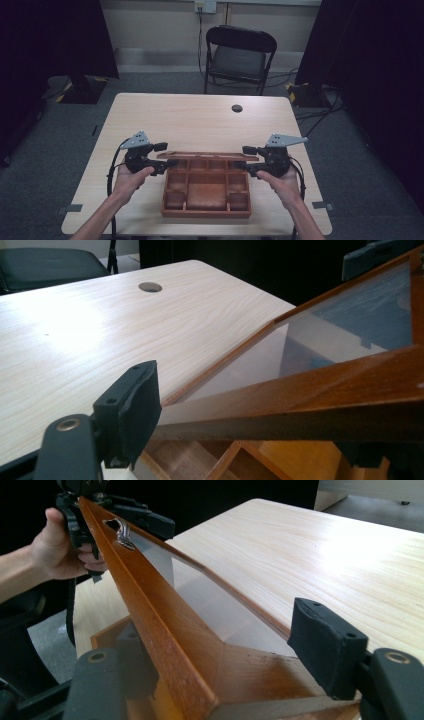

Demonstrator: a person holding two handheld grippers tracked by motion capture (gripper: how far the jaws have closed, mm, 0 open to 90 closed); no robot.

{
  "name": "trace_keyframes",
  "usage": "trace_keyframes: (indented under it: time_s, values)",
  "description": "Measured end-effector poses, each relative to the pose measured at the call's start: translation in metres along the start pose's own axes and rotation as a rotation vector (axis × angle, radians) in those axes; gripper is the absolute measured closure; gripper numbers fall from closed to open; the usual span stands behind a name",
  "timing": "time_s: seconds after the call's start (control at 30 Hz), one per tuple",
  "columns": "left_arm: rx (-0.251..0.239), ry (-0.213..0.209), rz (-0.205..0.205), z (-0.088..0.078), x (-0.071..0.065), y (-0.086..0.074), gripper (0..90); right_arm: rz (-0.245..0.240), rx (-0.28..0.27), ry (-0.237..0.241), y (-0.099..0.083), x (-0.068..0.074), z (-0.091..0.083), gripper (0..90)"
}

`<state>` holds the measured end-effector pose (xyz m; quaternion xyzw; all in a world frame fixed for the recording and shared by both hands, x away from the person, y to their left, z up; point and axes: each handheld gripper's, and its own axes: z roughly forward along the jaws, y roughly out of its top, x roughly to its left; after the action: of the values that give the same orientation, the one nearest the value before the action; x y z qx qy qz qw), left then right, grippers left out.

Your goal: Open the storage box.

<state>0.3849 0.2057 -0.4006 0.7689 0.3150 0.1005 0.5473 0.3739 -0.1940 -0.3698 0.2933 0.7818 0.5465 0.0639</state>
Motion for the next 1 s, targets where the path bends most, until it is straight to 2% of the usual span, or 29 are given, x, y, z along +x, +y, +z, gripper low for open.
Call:
trace_keyframes:
  time_s: [0.07,0.23,0.37,0.6,0.77,0.9,1.0]
  values:
    - [-0.003,-0.003,0.010,0.000,0.001,0.000,25.5,0.001,-0.006,-0.005,0.000,-0.002,0.001,34.0]
    - [-0.015,0.011,0.008,0.003,0.002,0.001,26.2,0.013,-0.012,-0.020,0.000,-0.007,0.001,35.4]
    - [-0.011,0.010,0.010,0.006,0.006,0.001,29.5,0.022,-0.017,-0.014,0.001,-0.011,0.003,36.8]
    - [-0.010,0.029,0.010,0.010,0.010,0.001,29.7,0.027,-0.023,-0.007,0.003,-0.016,0.005,39.5]
    - [-0.022,0.037,-0.011,0.014,0.014,0.000,32.0,0.030,-0.037,-0.009,0.007,-0.021,0.007,40.5]
    - [-0.022,0.039,-0.006,0.015,0.016,0.000,33.2,0.036,-0.044,-0.008,0.008,-0.023,0.009,40.6]
    - [-0.020,0.034,-0.005,0.018,0.017,0.001,39.5,0.047,-0.044,-0.006,0.008,-0.028,0.013,40.6]
